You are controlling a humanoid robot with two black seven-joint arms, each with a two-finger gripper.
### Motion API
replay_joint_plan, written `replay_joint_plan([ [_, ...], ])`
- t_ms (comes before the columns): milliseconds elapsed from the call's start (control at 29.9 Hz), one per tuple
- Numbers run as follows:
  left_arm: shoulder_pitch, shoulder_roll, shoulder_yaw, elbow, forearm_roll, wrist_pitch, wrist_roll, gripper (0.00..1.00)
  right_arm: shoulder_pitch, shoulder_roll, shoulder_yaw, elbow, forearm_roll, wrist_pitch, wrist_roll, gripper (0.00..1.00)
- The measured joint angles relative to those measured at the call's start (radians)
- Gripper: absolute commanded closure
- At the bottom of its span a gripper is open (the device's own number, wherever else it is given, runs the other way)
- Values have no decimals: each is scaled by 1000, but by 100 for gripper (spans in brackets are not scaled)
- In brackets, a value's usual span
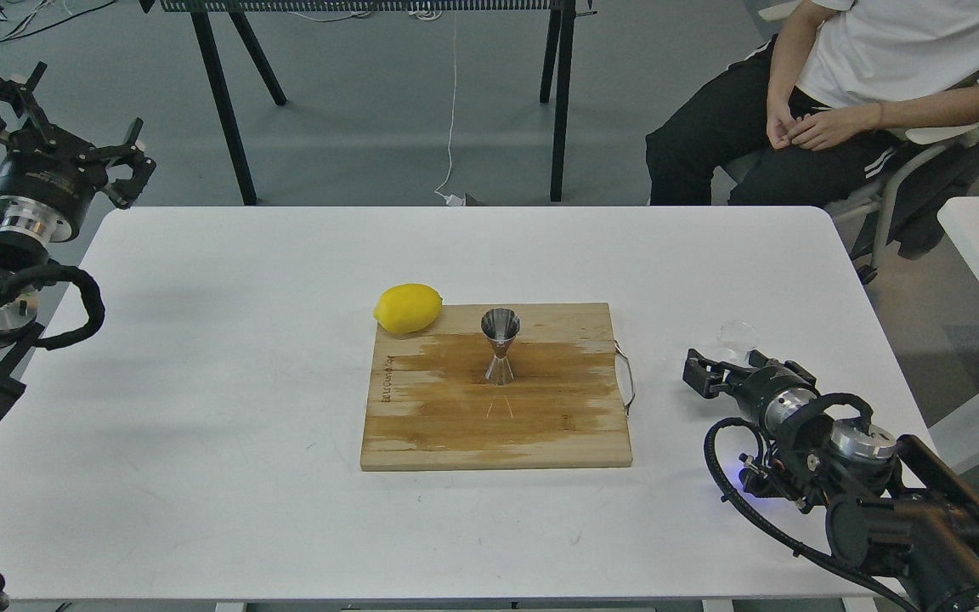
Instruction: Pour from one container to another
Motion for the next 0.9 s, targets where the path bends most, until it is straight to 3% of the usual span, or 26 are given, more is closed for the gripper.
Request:
replay_joint_plan([
  [301,0,3,0,0,-1,-1,-6,0,-119,-87,7,291,-3,-13,94,4],
  [468,0,3,-1,0,-1,-4,-6,0,-141,-152,7,366,-6,-6,114,2],
  [736,1,6,-2,0,-2,-5,-6,0,3,-281,6,352,-80,81,116,0],
  [903,2,3,0,0,-2,-5,-6,0,164,-295,6,199,-228,246,123,0],
])
